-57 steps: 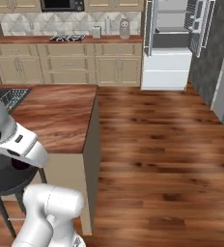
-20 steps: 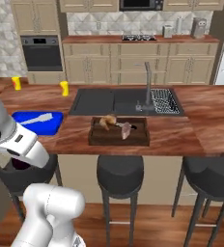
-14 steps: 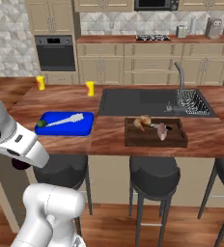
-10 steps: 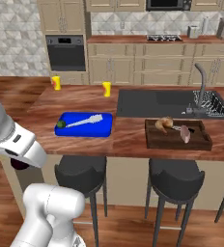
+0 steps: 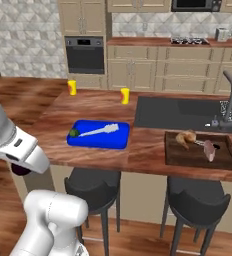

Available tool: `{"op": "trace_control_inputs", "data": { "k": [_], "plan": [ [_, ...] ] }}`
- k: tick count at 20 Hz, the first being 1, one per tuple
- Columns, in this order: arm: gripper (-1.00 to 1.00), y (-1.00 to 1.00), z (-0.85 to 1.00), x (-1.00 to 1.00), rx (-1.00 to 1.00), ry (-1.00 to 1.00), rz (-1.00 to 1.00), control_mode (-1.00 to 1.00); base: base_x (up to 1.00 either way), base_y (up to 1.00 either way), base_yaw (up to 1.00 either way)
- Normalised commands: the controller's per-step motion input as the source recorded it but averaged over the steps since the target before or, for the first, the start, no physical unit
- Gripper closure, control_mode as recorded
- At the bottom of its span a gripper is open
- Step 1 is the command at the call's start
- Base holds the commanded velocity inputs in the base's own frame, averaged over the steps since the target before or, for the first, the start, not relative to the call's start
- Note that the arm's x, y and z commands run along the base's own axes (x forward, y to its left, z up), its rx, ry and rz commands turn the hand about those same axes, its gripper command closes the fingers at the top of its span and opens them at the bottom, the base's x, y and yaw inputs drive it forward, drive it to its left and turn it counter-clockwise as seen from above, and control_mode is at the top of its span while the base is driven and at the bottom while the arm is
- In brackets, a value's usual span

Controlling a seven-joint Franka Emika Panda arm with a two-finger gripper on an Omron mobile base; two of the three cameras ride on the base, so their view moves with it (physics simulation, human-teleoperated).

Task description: Gather the avocado and eggplant from the fridge and place them on a tray on the dining counter. Then gather the steak and chicken drumstick from the fridge and place them on the other tray.

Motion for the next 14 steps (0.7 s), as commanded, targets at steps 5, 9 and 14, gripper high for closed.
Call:
{"op": "trace_control_inputs", "data": {
  "k": [5,9,14],
  "plan": [
    [1.00,0.00,0.00,0.00,0.00,0.00,0.00,1.00,0.40,-0.01,0.12],
    [1.00,0.00,0.00,0.00,0.00,0.00,0.00,1.00,0.57,-0.14,0.09],
    [1.00,0.00,0.00,0.00,0.00,0.00,0.00,1.00,0.62,-0.26,0.05]
  ]
}}
